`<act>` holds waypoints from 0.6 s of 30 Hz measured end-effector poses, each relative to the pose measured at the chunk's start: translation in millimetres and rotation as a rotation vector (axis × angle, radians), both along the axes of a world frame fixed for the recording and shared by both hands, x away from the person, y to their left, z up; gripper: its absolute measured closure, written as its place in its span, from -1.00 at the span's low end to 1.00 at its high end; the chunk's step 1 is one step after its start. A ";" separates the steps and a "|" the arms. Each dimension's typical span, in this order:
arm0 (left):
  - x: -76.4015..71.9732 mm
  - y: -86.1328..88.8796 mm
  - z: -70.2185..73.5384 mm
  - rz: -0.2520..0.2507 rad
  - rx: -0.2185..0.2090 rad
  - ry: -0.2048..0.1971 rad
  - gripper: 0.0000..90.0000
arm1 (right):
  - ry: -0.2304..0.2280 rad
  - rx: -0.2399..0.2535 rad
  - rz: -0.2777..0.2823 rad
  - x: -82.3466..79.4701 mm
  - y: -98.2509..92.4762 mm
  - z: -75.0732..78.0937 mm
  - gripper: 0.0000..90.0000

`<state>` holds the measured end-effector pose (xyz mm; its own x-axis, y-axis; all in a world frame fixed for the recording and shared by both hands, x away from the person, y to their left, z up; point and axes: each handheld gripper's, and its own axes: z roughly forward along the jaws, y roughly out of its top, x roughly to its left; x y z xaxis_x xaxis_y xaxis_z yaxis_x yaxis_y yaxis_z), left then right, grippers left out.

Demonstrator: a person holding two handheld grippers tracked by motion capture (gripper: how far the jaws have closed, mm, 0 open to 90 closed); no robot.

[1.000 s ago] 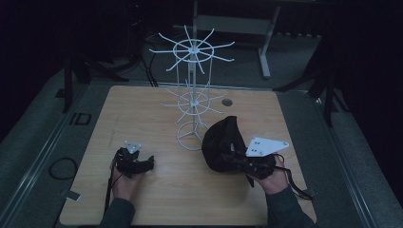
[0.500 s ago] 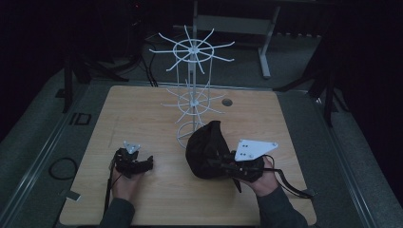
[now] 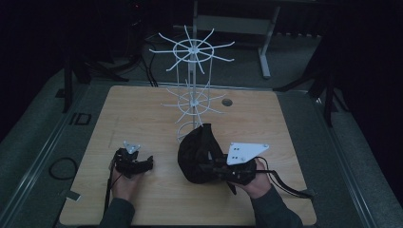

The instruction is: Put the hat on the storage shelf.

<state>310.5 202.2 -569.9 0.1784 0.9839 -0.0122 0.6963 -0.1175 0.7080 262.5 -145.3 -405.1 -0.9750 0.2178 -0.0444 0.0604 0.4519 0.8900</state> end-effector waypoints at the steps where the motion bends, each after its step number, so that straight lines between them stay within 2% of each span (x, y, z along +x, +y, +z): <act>1: 0.0 0.0 0.0 0.000 0.000 0.000 -0.66 | 0.002 -0.001 0.003 -0.8 0.5 0.0 0.91; 5: 0.1 0.2 0.0 -0.002 0.003 -0.001 -0.66 | 0.001 -0.007 0.023 -5.1 1.9 0.8 0.90; 14: 0.3 0.2 -0.1 -0.002 0.002 -0.004 -0.66 | 0.032 0.041 0.069 -7.1 -0.6 5.7 0.90; 18: 0.3 0.1 -0.3 0.000 0.000 -0.006 -0.66 | 0.027 0.031 0.085 -8.8 2.0 7.2 0.90</act>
<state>310.8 202.3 -570.2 0.1788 0.9838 -0.0110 0.6922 -0.1178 0.7121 253.7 -143.2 -397.9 -0.9907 0.1354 -0.0120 0.0476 0.4285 0.9023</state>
